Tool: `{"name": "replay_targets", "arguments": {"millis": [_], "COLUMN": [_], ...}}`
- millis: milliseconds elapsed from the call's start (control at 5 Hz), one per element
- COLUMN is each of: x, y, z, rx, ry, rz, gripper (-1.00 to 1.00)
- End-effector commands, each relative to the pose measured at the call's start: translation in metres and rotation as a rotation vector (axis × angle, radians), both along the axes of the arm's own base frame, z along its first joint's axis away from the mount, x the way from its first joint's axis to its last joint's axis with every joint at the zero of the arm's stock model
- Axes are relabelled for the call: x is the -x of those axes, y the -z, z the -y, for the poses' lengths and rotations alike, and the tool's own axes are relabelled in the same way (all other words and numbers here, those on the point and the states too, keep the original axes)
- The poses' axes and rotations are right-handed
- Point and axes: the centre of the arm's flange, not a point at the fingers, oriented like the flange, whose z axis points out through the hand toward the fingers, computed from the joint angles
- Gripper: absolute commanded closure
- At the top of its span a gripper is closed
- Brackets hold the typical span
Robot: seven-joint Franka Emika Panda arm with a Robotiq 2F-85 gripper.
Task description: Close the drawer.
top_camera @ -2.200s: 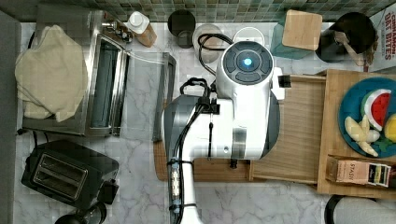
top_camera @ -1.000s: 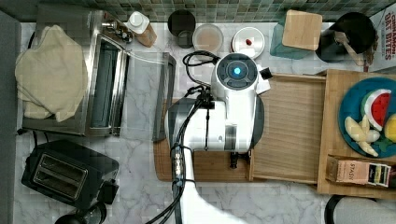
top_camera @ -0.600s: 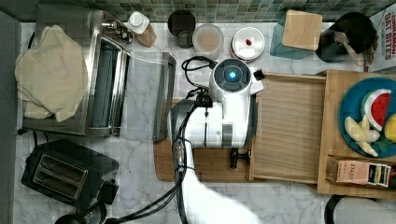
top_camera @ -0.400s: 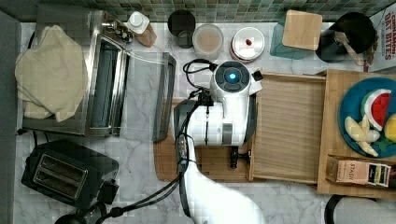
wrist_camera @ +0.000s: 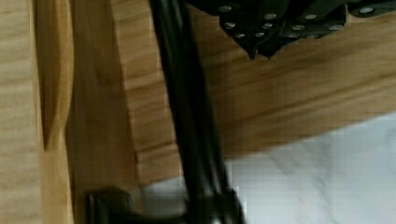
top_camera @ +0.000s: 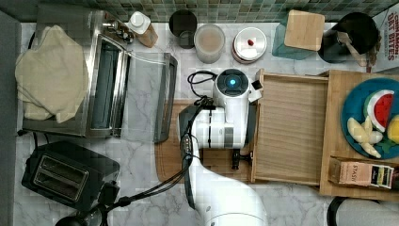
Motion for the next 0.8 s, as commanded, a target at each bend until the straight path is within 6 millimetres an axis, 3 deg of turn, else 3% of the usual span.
{"name": "replay_targets", "arguments": {"millis": [200,400,800], "x": [0.009,0.018,0.045], "y": [-0.039,-0.044,-0.049], "z": [0.06,0.09,0.193], "rx": [0.136,0.142,0.135], "ry": [-0.056,-0.075,-0.083], "rz": [0.179,0.169,0.093], "gripper": [1.0,1.0,1.0]}}
